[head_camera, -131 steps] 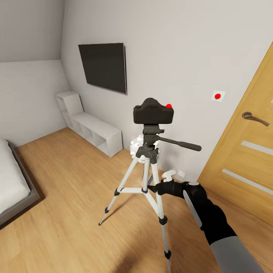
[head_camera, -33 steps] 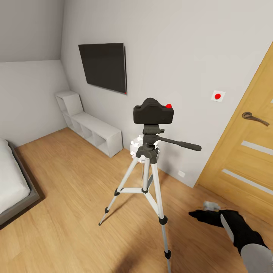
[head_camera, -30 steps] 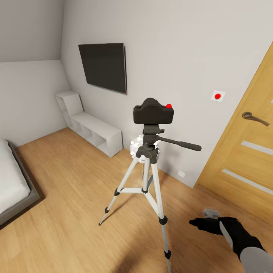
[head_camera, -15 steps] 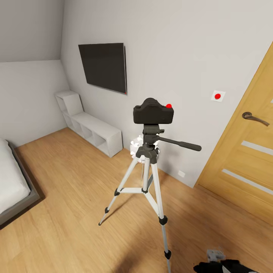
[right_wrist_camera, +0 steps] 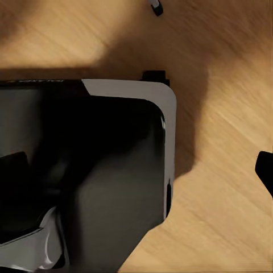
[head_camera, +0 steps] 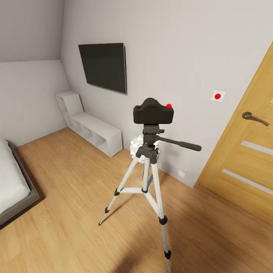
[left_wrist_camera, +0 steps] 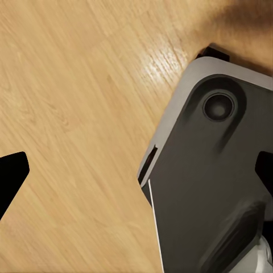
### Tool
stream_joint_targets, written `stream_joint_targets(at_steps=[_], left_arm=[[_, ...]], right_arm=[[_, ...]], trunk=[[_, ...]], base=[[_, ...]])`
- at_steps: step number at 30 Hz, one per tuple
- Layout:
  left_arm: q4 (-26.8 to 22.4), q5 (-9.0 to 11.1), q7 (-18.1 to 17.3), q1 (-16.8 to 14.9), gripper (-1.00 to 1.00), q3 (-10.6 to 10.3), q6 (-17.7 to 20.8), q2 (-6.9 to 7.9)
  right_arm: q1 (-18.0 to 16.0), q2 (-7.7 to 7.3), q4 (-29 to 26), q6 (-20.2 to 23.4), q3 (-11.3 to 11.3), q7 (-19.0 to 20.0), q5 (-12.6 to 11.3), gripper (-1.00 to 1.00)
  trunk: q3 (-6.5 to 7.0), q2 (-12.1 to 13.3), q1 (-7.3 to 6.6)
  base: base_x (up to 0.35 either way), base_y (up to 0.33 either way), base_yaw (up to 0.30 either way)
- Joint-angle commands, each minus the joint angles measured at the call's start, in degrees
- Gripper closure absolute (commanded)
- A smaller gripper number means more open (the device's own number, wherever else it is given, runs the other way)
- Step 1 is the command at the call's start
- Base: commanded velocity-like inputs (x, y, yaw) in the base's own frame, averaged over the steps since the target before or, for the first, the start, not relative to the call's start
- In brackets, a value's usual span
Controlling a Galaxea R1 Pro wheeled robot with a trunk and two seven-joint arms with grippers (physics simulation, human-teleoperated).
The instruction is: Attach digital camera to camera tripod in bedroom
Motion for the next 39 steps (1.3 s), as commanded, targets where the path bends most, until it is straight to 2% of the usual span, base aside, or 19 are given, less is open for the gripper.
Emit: stream_joint_targets(at_steps=[1,8,13,39], left_arm=[[0.0,0.5,0.2,0.0,-1.0,-0.5,-0.1,-0.01],[0.0,0.5,0.2,0.0,-1.0,-0.4,-0.1,-0.02],[0.0,0.5,0.2,0.0,-1.0,-0.4,-0.1,-0.03],[0.0,0.5,0.2,0.0,-1.0,-0.4,-0.1,-0.02]], right_arm=[[0.2,0.16,0.1,-0.3,-0.5,-0.3,0.5,-1.0],[1.7,2.0,0.2,-1.1,-0.5,-4.7,0.5,-1.0],[3.4,2.77,0.3,-1.3,-0.5,-6.8,0.5,-1.0],[4.2,3.71,0.2,-1.8,-0.6,-8.5,0.4,-1.0]], trunk=[[-0.1,-0.1,0.03],[-0.1,-0.1,0.03],[-0.1,-0.1,0.03],[-0.1,-0.1,0.03]], base=[[0.0,0.0,0.0],[0.0,0.0,0.0],[0.0,0.0,0.0],[0.0,0.0,0.0]])
